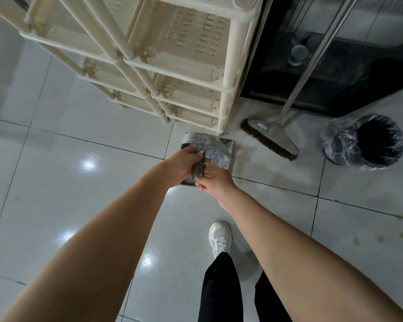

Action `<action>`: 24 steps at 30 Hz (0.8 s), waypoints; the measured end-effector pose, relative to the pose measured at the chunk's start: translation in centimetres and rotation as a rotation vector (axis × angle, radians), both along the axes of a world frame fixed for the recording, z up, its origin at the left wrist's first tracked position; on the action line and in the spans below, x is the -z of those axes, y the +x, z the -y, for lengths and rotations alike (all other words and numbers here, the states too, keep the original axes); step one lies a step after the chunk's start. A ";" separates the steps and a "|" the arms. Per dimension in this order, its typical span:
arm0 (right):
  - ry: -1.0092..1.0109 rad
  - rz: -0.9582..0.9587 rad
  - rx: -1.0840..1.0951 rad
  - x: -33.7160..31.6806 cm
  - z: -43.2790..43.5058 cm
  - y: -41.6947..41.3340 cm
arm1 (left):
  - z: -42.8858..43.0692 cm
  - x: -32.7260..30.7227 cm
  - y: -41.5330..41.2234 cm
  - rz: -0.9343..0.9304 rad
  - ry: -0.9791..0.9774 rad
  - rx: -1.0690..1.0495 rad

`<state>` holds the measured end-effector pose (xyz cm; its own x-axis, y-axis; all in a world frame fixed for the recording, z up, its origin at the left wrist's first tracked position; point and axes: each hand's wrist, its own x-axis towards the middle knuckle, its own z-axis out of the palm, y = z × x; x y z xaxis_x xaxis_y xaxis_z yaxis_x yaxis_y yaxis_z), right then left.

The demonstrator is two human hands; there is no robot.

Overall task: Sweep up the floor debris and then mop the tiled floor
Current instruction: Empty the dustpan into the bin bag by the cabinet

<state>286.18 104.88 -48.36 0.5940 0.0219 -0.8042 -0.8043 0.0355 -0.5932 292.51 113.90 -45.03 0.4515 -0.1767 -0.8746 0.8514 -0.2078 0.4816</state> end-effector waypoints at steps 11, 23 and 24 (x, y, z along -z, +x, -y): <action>0.077 -0.083 0.099 0.4 1.4 0.1 | 1.5 -0.3 0.1 0.016 0.041 -0.009; -0.008 -0.043 0.073 -2.5 3.3 -0.6 | 1.8 -3.5 -1.0 0.101 0.248 0.127; -0.005 -0.035 0.085 -3.0 3.6 -0.7 | 1.9 -4.1 -1.1 0.114 0.263 0.127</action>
<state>285.48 101.26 -45.39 0.5652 -0.0321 -0.8244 -0.8187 0.1017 -0.5652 291.37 112.03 -40.95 0.5378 -0.0128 -0.8430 0.7544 -0.4390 0.4879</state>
